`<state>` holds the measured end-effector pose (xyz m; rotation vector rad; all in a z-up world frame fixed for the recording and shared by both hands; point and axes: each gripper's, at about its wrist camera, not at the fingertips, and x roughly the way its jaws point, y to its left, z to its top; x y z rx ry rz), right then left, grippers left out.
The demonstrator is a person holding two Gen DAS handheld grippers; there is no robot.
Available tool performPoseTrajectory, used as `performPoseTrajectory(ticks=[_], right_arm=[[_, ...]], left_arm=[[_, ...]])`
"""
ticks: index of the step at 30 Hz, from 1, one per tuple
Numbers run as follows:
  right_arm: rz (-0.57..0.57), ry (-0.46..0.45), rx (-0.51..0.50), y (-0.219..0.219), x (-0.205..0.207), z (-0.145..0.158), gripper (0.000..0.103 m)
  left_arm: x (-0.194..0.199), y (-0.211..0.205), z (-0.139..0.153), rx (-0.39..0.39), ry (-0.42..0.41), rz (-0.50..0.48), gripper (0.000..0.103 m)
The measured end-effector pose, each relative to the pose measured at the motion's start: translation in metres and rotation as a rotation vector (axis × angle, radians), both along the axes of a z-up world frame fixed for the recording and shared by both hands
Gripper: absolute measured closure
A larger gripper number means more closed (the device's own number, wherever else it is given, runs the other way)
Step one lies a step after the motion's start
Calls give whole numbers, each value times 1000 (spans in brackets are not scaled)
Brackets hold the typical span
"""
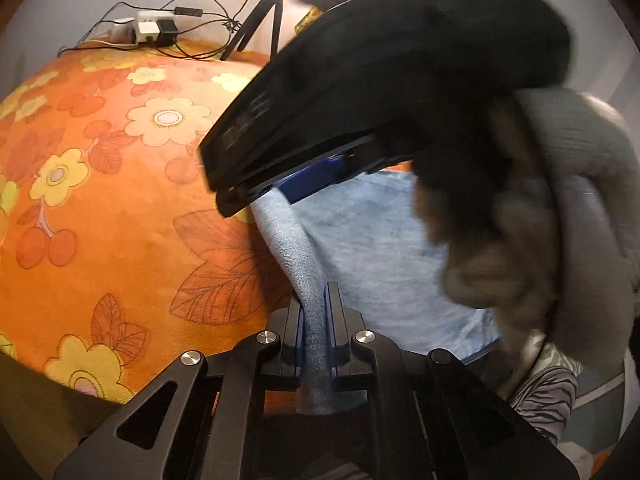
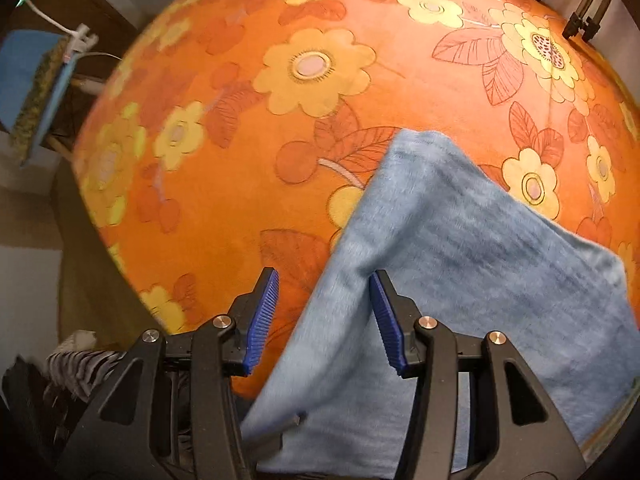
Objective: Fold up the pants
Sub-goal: 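Close the left tool on the jeans edge while the right tool holds it, then lift the jeans edge with both tools and fold it over the bundle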
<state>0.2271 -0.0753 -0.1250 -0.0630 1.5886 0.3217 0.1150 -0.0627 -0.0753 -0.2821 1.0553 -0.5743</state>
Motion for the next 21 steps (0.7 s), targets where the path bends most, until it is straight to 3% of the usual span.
performPoseTrajectory(ticks=[5,9,10,13,21], right_arm=[[42,26,-109,11,7,-19,54],[79,7,-172,14,3,-26,76],[76,-3,-165,12,1,-24,85],[30,-28,-114,-2,0,-12,92],[-90,-162,40,-71,-20,59,96]], left_arm=[[1,2,1,-39,3,-10,96],[2,0,0,-46,14,-12,96],[2,-2,1,-46,11,-14,96],[-1,-10,10,-53,-15,-42,96],[-12,-62,48,-137,-81,-163,96]])
